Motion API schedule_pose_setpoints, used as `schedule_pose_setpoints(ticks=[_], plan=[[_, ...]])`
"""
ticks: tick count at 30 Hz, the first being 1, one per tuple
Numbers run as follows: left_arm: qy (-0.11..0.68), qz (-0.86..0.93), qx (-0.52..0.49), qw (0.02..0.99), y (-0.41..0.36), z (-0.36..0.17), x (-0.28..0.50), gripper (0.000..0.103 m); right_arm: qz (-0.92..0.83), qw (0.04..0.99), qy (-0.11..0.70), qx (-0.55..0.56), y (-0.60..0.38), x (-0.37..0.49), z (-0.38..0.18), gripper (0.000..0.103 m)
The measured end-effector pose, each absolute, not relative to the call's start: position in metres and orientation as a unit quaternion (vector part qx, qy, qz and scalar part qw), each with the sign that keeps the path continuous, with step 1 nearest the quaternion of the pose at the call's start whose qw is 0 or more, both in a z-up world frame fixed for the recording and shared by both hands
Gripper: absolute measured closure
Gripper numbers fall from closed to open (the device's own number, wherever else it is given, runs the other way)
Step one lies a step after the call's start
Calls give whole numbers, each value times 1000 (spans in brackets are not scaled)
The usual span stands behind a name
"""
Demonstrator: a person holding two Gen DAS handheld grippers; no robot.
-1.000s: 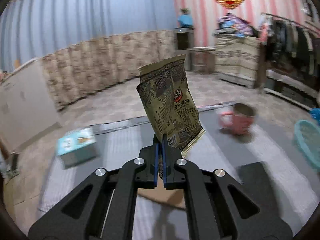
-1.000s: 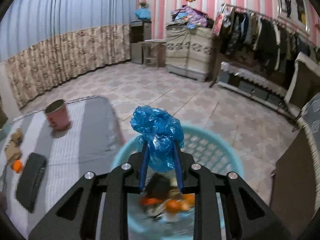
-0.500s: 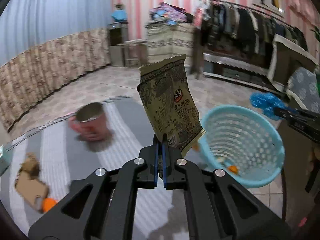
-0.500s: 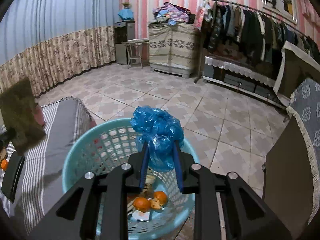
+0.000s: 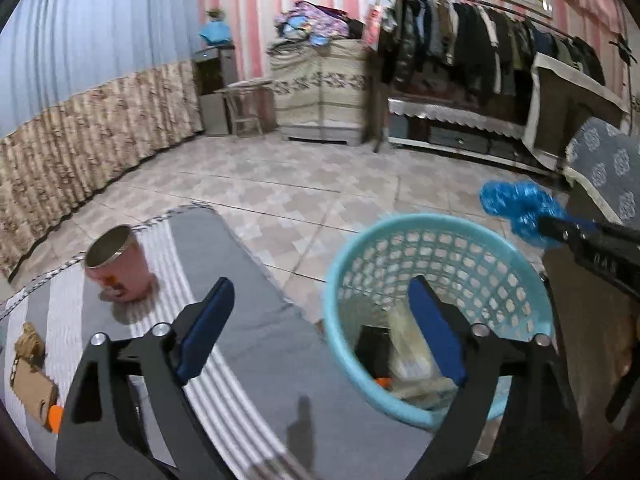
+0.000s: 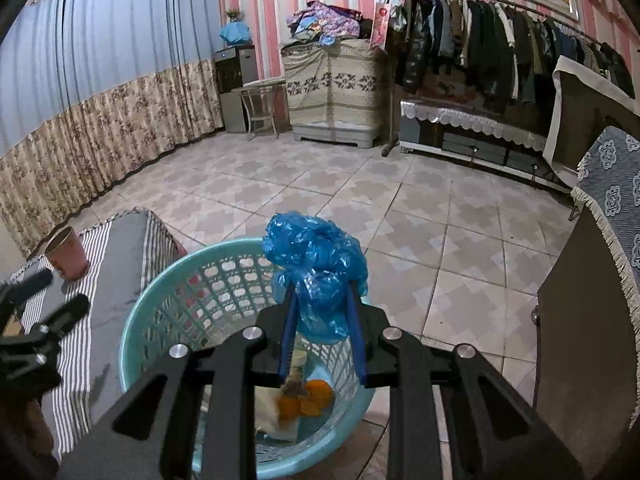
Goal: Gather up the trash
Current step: 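Carry snack bag and blue bag over the blue basket and open both tools, then grasp the crumpled tan paper on the mat with the left tool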
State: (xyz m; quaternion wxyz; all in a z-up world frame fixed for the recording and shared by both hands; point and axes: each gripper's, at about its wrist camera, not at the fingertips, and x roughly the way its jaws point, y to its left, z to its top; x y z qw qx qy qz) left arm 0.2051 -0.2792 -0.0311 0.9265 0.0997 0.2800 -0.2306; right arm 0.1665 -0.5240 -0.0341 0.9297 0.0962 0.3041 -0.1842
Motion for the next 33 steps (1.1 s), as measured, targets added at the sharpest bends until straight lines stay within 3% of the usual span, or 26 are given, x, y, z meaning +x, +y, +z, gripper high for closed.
schedule_pose_setpoints(ticks=[5, 12, 14, 15, 23, 33], plan=[[258, -186, 101, 943, -252, -25, 200, 6, -166, 927, 325, 84, -509, 175, -45, 79], [245, -143, 94, 954, -211, -18, 194, 6, -138, 922, 357, 63, -482, 191, -60, 77], [249, -135, 88, 955, -200, -19, 196, 6, -133, 926, 349, 62, -478, 190, -58, 44], [251, -131, 84, 955, -194, -19, 197, 6, -139, 928, 342, 58, -476, 189, -57, 15], [265, -88, 78, 957, -149, -24, 203, 6, -152, 923, 354, 19, -456, 194, -60, 14], [295, 9, 65, 953, -34, -40, 234, 6, -117, 932, 335, 67, -413, 197, -60, 10]])
